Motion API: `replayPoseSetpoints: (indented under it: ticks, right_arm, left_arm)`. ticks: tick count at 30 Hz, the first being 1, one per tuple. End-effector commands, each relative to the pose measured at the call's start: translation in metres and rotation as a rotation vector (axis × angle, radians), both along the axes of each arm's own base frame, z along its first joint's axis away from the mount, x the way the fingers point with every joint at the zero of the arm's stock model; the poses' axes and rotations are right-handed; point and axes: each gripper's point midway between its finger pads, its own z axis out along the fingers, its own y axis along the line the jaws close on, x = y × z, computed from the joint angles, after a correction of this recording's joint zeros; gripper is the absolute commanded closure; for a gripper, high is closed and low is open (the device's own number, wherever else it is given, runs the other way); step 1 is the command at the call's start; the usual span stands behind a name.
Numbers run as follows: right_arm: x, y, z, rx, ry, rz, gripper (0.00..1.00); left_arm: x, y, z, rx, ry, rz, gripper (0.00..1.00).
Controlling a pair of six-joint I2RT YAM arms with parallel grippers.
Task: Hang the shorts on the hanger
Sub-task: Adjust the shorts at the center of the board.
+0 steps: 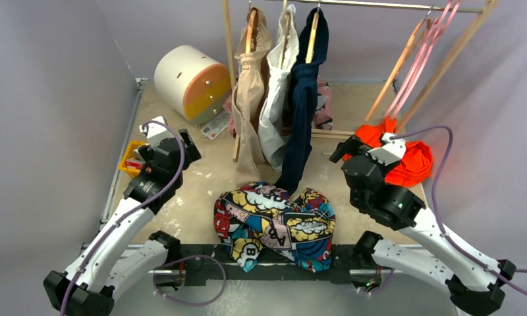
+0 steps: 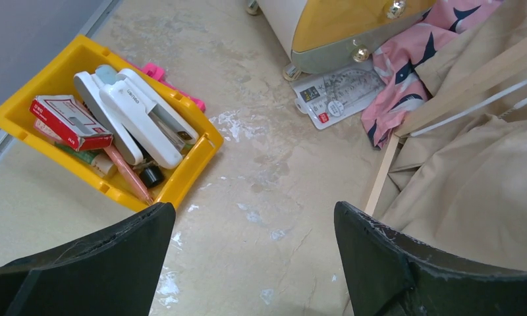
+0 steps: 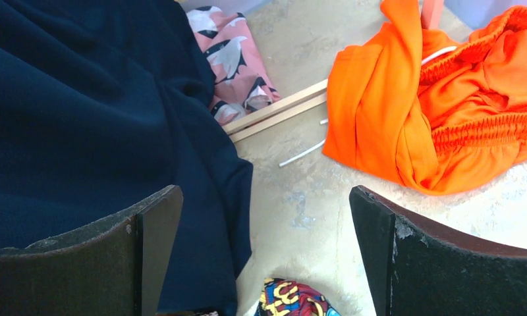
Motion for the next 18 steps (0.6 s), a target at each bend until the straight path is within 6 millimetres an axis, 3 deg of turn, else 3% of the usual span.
replayPoseSetpoints:
  ticks: [1, 9, 18]
  right_arm:
    - [0.001, -0.002, 0.017, 0.023, -0.068, 0.0, 0.01]
    - [-0.007, 0.023, 0.041, -0.028, -0.108, 0.269, 0.01]
    - [-0.037, 0.051, 0.071, -0.034, -0.185, 0.603, 0.02]
  left_arm:
    - [0.001, -0.001, 0.029, -0.017, -0.09, -0.024, 0.08]
    - [-0.002, -0.003, 0.035, -0.039, -0.114, -0.036, 0.08]
    - [-0.004, -0.005, 0.041, -0.05, -0.142, -0.057, 0.1]
